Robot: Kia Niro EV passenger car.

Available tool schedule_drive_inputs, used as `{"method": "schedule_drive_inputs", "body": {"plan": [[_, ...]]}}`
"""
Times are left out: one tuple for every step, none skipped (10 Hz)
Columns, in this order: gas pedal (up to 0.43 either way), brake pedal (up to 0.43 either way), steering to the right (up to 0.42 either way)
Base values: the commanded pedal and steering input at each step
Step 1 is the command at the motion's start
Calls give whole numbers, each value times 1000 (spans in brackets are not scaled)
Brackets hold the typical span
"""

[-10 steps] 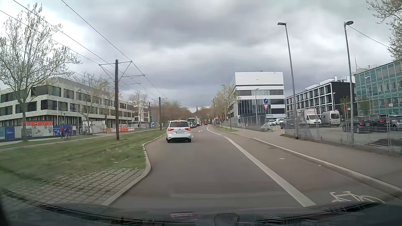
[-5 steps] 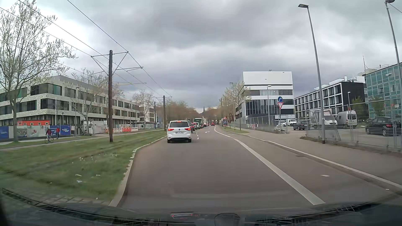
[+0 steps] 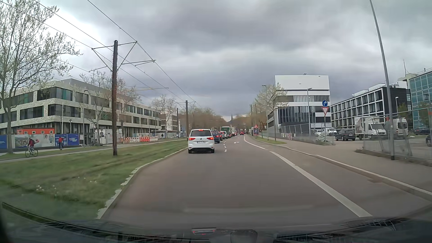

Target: Follow the waypoints while adhering to traffic rules and regulations

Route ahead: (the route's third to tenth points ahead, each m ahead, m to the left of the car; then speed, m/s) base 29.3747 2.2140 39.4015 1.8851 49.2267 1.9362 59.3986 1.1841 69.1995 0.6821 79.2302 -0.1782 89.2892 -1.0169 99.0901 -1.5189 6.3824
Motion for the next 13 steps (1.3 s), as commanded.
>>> {"method": "schedule_drive_inputs", "body": {"plan": [[20, 0, -93], [28, 0, -94], [28, 0, -94], [28, 0, -93], [28, 0, -89], [28, 0, -86], [28, 0, -83], [28, 0, -72], [28, 0, -57], [28, 0, -47], [28, 0, -35], [20, 0, -24], [20, 0, -11]]}}
